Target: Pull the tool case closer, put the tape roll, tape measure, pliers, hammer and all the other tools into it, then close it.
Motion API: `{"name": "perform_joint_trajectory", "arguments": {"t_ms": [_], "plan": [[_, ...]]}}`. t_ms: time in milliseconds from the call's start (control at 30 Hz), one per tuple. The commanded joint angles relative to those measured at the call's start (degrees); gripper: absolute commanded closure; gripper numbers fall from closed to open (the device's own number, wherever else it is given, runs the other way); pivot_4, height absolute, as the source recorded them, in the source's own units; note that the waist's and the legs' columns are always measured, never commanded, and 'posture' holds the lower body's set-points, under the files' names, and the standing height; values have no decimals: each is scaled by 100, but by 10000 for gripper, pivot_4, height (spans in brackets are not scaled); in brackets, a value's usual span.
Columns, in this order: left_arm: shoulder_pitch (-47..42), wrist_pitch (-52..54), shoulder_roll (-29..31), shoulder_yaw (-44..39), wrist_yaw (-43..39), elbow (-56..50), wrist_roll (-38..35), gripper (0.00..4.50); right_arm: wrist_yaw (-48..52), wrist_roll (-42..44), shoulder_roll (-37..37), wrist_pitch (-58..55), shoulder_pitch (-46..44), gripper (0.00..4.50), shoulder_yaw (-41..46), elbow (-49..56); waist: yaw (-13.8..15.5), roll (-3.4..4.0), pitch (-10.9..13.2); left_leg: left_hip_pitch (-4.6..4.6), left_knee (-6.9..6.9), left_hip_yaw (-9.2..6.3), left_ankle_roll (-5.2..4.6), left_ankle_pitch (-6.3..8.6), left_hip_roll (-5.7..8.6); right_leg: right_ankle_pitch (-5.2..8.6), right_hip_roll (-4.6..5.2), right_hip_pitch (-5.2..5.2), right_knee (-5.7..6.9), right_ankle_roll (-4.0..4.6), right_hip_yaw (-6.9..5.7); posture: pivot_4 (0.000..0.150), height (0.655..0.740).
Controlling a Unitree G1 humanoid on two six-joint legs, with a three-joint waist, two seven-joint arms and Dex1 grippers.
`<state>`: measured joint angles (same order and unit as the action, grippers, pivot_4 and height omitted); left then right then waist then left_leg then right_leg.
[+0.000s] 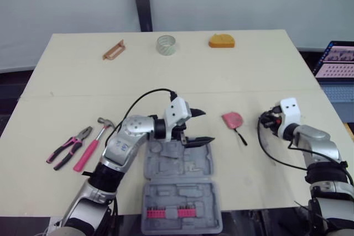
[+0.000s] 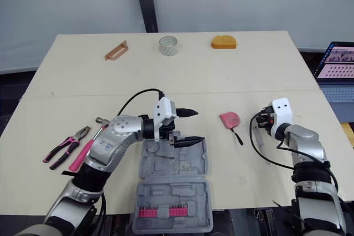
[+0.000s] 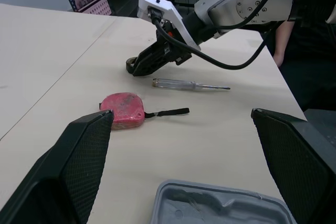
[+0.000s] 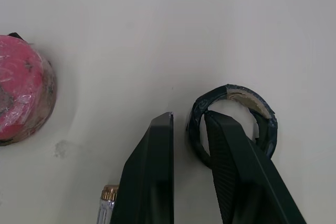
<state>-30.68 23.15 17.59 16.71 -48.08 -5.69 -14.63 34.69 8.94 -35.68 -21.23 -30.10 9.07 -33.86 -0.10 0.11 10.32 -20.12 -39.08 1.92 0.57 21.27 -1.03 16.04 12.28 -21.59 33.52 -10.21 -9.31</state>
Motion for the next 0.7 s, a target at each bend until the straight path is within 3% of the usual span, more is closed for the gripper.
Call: {"name": "perform_joint_trajectory", "arguments": {"t_ms": [33, 367, 400, 467, 700], "plan": [[15, -22, -27, 7, 29, -205, 10, 0, -82, -48, -37, 118, -67, 34755, 37, -8, 0, 0, 0, 0, 0, 0, 0, 0, 0, 0, 0, 0, 0, 0, 0, 1500, 7400], [-5, 20, -29, 13, 40, -233, -1, 0, -116, -81, -44, 146, -69, 34755, 64, -70, 0, 0, 0, 0, 0, 0, 0, 0, 0, 0, 0, 0, 0, 0, 0, 1500, 7400], [-14, 16, -31, 13, 37, -223, -1, 0, -120, -86, -39, 153, -75, 40285, 67, -78, 0, 0, 0, 0, 0, 0, 0, 0, 0, 0, 0, 0, 0, 0, 0, 1500, 7400], [-27, 11, -32, 12, 33, -210, 0, 0, -125, -89, -33, 169, -85, 44162, 72, -92, -1, 0, 0, 0, 0, 0, 0, 0, 0, 0, 0, 0, 0, 0, 0, 1500, 7400], [-28, -54, 14, -19, 15, -151, 26, 0, -69, -86, -104, 240, -86, 44162, 94, -60, -1, 0, 0, 0, 0, 0, 0, 0, 0, 0, 0, 0, 0, 0, 0, 1500, 7400]]}}
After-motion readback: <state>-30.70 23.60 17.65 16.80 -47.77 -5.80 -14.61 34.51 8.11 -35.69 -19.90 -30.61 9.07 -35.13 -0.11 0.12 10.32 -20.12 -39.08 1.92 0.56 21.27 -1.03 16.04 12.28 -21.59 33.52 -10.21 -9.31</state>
